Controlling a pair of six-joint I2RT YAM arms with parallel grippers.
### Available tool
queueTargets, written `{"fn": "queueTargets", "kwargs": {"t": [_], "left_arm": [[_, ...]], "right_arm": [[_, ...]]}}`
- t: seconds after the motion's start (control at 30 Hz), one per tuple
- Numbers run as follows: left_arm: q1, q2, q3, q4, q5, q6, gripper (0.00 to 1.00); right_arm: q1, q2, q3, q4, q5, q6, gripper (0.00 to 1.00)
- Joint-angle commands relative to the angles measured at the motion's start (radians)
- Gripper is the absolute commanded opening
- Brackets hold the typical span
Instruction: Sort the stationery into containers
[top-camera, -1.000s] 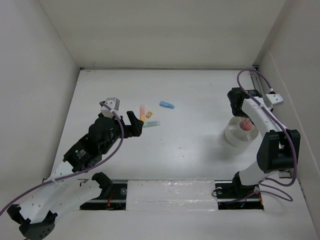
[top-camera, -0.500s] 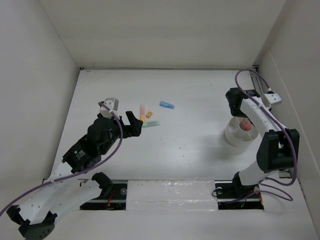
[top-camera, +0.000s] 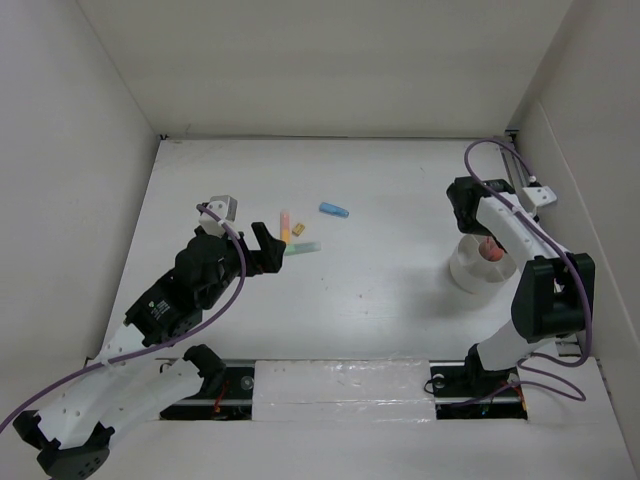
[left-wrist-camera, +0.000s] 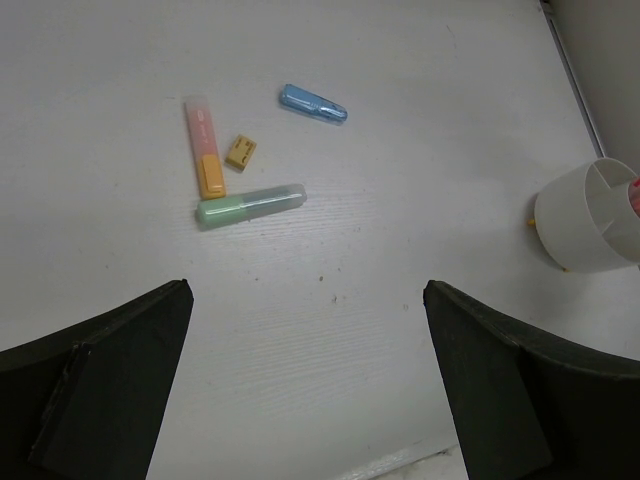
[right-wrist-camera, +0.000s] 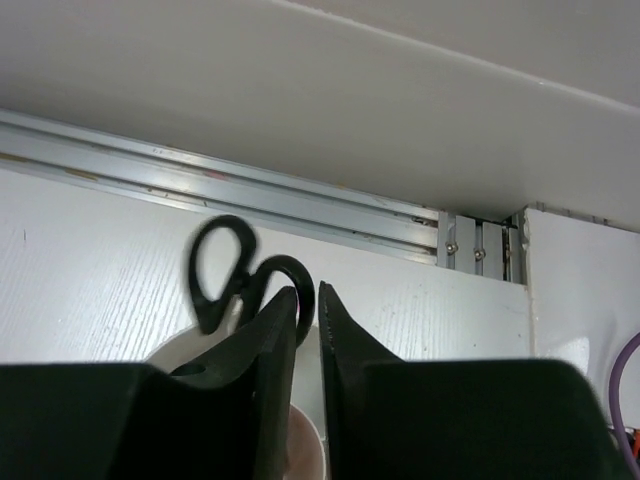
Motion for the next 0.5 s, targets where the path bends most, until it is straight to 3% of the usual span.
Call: {"fn": "queueTargets", "kwargs": {"t": [0.0,0.13,0.47], "left_arm": [[0.004,-0.009,0.013,0.02,-0.013,0.005,1.0],[0.004,-0.009,0.013,0.02,-0.013,0.005,1.0],[0.004,-0.009,0.013,0.02,-0.031,0.005,1.0]], "right_arm": [[0.015,-0.001,-0.001,-0.045,0.023,0.016,0.22],[0.015,-0.001,-0.01,-0.045,0.023,0.025,0.28],[0.053,-0.031,-0.008,-0.045,0.023,0.022,0.29]]}}
